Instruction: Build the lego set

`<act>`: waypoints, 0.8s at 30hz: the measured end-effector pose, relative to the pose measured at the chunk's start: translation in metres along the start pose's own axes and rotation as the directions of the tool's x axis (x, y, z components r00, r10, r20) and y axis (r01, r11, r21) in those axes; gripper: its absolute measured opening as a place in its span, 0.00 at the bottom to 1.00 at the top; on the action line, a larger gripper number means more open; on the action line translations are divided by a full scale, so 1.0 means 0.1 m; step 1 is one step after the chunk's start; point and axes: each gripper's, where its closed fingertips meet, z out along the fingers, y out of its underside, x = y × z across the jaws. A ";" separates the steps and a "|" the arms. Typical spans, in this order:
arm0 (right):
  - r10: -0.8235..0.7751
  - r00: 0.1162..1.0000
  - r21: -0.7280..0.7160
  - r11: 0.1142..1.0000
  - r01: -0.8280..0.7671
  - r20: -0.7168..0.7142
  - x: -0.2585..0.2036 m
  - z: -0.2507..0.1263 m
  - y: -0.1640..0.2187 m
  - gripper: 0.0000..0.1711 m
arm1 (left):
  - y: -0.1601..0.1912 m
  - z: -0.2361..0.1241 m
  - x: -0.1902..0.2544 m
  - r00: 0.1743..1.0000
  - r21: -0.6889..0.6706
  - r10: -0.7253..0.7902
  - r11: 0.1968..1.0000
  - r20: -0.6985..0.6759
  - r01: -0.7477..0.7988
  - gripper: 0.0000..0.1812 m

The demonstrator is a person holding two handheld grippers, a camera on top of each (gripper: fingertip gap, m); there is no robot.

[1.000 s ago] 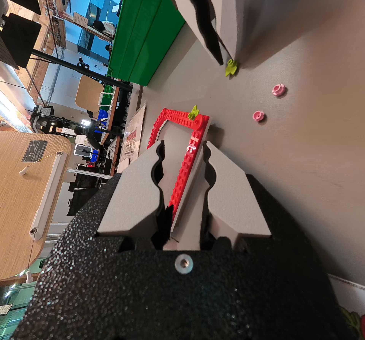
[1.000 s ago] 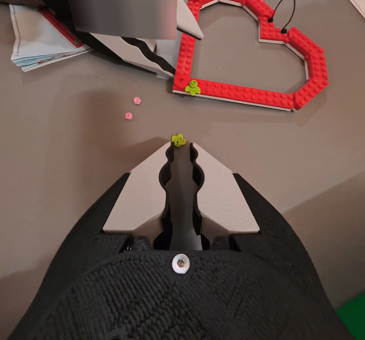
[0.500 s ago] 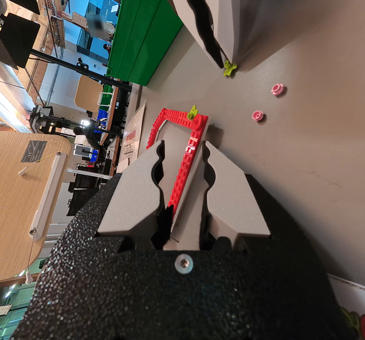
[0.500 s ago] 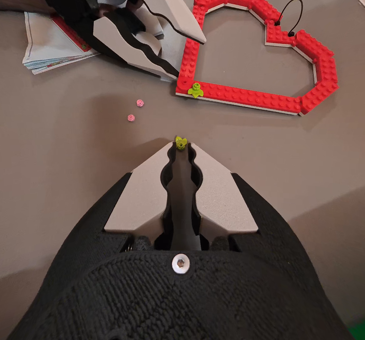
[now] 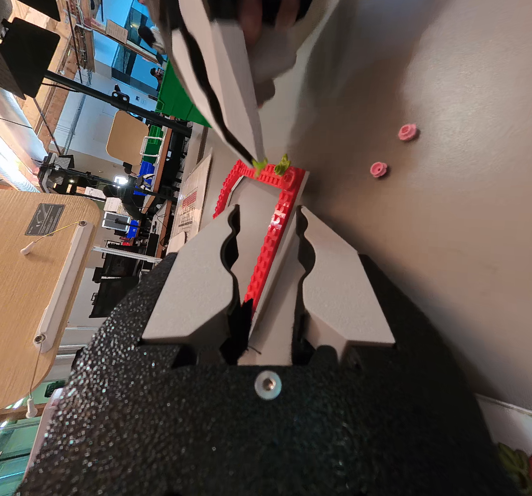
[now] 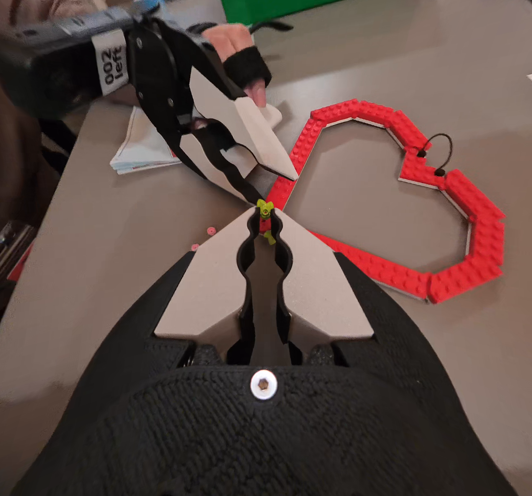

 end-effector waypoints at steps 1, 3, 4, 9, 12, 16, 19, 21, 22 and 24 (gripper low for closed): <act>-0.017 0.999 -0.030 0.999 0.018 0.030 0.01 0.04 0.01 0.03 | 0.00 0.00 -0.01 1.000 0.003 -0.006 1.000 0.002 0.006 0.21; -0.034 0.994 -0.075 0.996 0.041 0.101 0.00 0.11 0.03 0.03 | 0.00 0.00 -0.02 1.000 0.004 -0.010 1.000 0.007 0.010 0.22; -0.041 0.990 -0.094 0.994 0.054 0.134 0.00 0.14 0.04 0.03 | 0.00 0.00 -0.02 1.000 0.005 -0.005 1.000 0.009 0.005 0.22; -0.078 0.967 -0.159 0.980 0.119 0.241 0.00 0.23 0.08 0.03 | -0.04 -0.02 0.01 0.997 0.019 0.078 0.997 0.019 -0.078 0.22; -0.106 0.951 -0.165 0.973 0.159 0.291 -0.02 0.24 0.09 0.03 | -0.07 -0.03 0.05 0.991 0.023 0.134 0.991 0.024 -0.134 0.19; -0.162 0.927 -0.149 0.963 0.223 0.339 -0.04 0.19 0.08 0.03 | -0.10 -0.04 0.04 0.989 0.034 0.142 0.989 0.034 -0.143 0.17; -0.192 0.911 -0.119 0.961 0.250 0.366 -0.04 0.17 0.06 0.03 | -0.10 -0.05 0.03 0.990 0.044 0.132 0.990 0.039 -0.134 0.16; -0.208 0.901 -0.105 0.959 0.265 0.380 -0.05 0.18 0.06 0.03 | -0.10 -0.05 0.03 0.991 0.046 0.130 0.990 0.036 -0.132 0.16; -0.218 0.896 -0.097 0.956 0.275 0.388 -0.06 0.18 0.07 0.03 | -0.10 -0.06 0.04 0.991 0.048 0.130 0.990 0.033 -0.132 0.16; -0.230 0.886 -0.084 0.955 0.286 0.403 -0.07 0.18 0.06 0.03 | -0.12 -0.06 0.04 0.991 0.058 0.128 0.990 0.032 -0.130 0.16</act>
